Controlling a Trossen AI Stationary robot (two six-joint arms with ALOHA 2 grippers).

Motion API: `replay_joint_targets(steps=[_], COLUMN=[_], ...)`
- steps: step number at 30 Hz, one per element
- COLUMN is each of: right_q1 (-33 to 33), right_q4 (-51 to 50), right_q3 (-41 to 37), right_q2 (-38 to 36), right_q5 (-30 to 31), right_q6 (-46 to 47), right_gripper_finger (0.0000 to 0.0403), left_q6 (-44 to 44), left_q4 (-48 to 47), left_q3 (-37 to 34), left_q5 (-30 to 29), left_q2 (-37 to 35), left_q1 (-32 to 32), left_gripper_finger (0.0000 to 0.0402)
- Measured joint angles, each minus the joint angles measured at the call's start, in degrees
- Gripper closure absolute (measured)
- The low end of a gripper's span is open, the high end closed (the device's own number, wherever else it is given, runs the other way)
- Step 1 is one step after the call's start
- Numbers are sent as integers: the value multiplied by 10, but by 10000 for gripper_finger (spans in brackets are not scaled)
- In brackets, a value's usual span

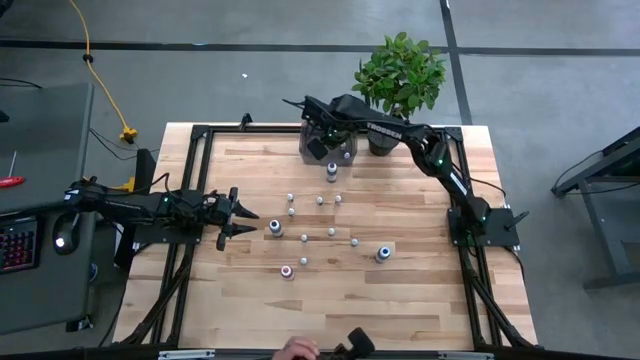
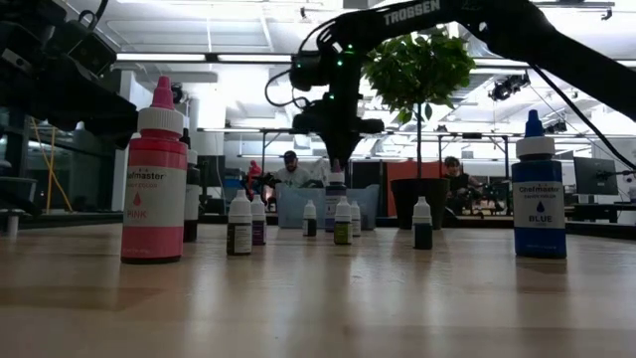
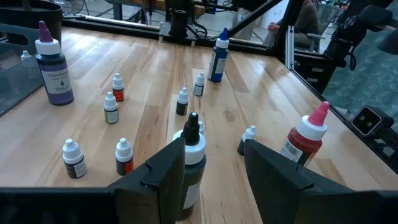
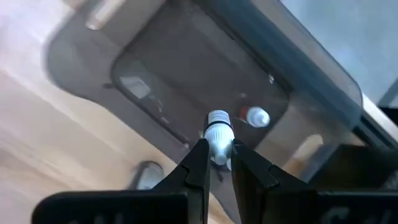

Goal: Pick & Place food coloring
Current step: Put the right small black food coloring bottle into the black bin

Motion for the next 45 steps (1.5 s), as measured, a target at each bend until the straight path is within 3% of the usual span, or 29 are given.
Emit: replay_joint_targets(steps=[12, 21, 45], right_q1=[-21, -34, -60], right_q4=[-2, 20, 8], right_q3=[-62, -94, -95], right_q2=[3, 3, 3], right_q5=[-41, -39, -59], right_q6=[16, 21, 37], right_gripper_finger=[359, 356, 347], left_q6=[0, 0, 0], left_q4=[0, 0, 0], left_q3=[0, 0, 0], left_q5=[0, 0, 0], left_q2=[0, 0, 0], left_q1=[0, 0, 0], left_gripper_finger=[238, 238, 238])
